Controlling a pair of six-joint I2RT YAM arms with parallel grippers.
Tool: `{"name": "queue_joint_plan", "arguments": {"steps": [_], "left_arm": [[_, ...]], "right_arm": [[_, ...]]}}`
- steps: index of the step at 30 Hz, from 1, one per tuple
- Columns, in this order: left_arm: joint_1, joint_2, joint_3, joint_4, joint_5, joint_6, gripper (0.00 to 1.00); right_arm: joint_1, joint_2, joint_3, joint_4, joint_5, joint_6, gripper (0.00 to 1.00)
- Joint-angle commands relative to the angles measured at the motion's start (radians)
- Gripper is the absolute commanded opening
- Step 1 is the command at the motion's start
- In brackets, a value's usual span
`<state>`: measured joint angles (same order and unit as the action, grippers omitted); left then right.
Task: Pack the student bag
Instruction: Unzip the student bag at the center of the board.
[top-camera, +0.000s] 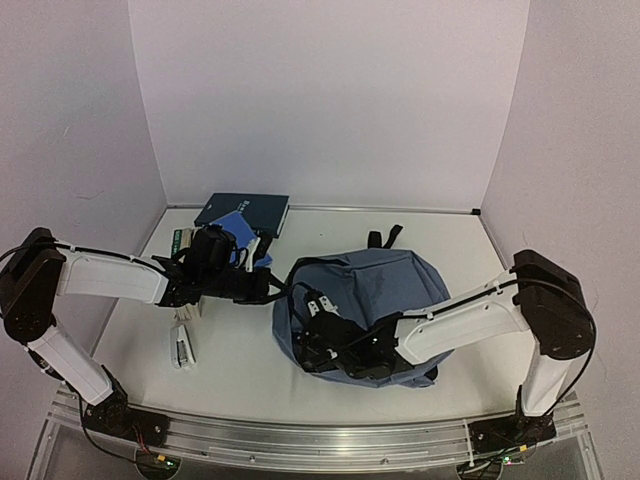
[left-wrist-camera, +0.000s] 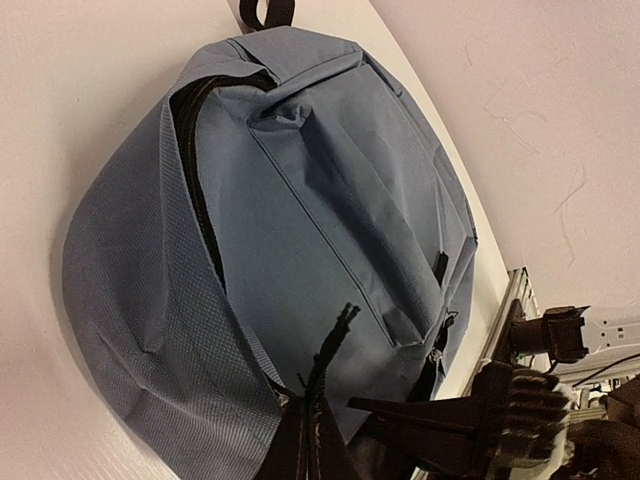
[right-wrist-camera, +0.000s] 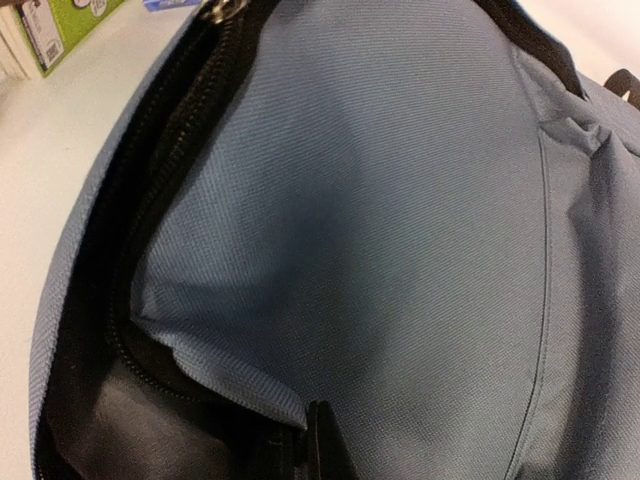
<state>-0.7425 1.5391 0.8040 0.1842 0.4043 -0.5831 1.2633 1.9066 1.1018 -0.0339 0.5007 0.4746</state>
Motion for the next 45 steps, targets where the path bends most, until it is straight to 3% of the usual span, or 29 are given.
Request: {"name": "queue_joint_plan", "arguments": {"steps": [1, 15, 22, 30, 37, 41, 43, 45], "left_arm": [[0.001, -0.028, 0.029, 0.011, -0.062, -0.025, 0.00], [0.068, 0.042, 0.175, -0.024, -0.108, -0.069, 0.00], [0.117, 0.162, 0.244, 0.017, -0.024, -0.037, 0.00], [0.137, 0.284, 0.348, 0.051, 0.013, 0.018, 0.00], [0.138, 0.429, 0.458, 0.039, 0.084, 0.046, 0.00], [0.138, 0.416, 0.462, 0.015, 0.073, 0.061, 0.00], [0.138, 0.367, 0.441, -0.014, 0.047, 0.063, 0.07], [0.138, 0.308, 0.394, -0.043, 0.008, 0.055, 0.22]], "right_arm": [[-0.007, -0.154, -0.059, 0.022, 0.136, 0.083, 0.00], [0.021, -0.626, -0.333, 0.021, 0.021, 0.139, 0.00], [0.028, -0.822, -0.428, 0.058, -0.076, 0.103, 0.00], [0.031, -0.848, -0.444, 0.064, -0.202, 0.125, 0.00], [0.037, -0.895, -0.445, 0.167, -0.203, 0.127, 0.00], [0.036, -0.904, -0.452, 0.148, -0.117, 0.154, 0.00], [0.036, -0.898, -0.453, 0.120, -0.079, 0.176, 0.00], [0.036, -0.886, -0.454, 0.094, -0.045, 0.201, 0.00]]}}
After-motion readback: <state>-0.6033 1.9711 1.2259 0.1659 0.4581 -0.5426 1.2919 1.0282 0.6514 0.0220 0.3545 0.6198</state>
